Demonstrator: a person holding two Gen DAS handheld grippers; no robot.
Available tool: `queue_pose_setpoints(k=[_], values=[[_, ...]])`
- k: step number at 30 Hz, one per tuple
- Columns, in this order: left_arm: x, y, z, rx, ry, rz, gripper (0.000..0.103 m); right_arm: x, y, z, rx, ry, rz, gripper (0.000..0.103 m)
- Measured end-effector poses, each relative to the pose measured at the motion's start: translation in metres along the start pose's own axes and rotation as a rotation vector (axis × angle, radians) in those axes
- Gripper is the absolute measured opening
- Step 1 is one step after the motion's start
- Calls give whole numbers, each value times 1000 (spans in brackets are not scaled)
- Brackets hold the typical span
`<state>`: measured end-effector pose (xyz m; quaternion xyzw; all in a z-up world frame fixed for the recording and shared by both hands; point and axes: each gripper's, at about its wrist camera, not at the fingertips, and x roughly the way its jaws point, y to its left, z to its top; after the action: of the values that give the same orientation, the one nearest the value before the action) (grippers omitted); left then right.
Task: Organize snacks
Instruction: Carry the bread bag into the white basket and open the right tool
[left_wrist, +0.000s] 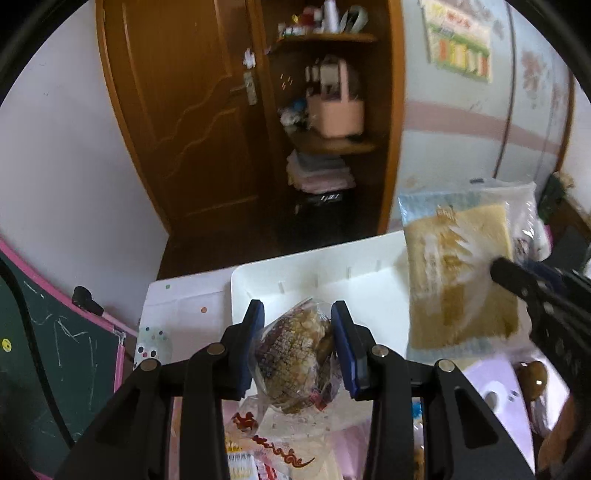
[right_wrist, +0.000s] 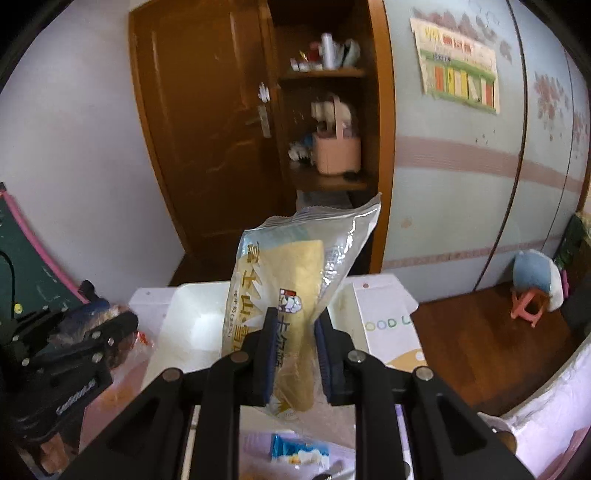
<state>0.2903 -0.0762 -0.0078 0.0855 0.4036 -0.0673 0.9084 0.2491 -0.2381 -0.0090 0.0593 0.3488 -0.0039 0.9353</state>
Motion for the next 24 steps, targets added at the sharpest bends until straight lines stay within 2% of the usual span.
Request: queue_pose_setpoints(k=[4, 5, 6, 7, 8, 9, 12, 16, 24], values=[[37, -16, -7, 49, 65, 56, 38, 44, 3, -16, -26, 110, 5, 21], [45, -20, -8, 63, 76, 68, 42, 53, 5, -22, -27, 146, 22, 26], [51, -22, -10, 69, 82, 66, 62, 57, 5, -27, -26, 167, 32, 30], [52, -24, -17, 74, 86, 63, 91, 61, 6, -32, -27, 180, 40, 31], [52, -25, -20, 74, 80, 77, 95, 63, 6, -37, -29, 184, 41, 31], [51, -25, -23, 71, 64, 106, 97, 63, 6, -40, -29, 179, 36, 34], [51, -21, -28, 51, 85, 92, 97, 50, 6, -50, -32, 149, 51, 48], [48, -5, -34, -22, 110, 82, 97, 30, 13, -55, -61, 97, 56, 55], [15, -1, -51, -30, 85, 73, 97, -17, 25, -58, -95, -3, 79, 66]])
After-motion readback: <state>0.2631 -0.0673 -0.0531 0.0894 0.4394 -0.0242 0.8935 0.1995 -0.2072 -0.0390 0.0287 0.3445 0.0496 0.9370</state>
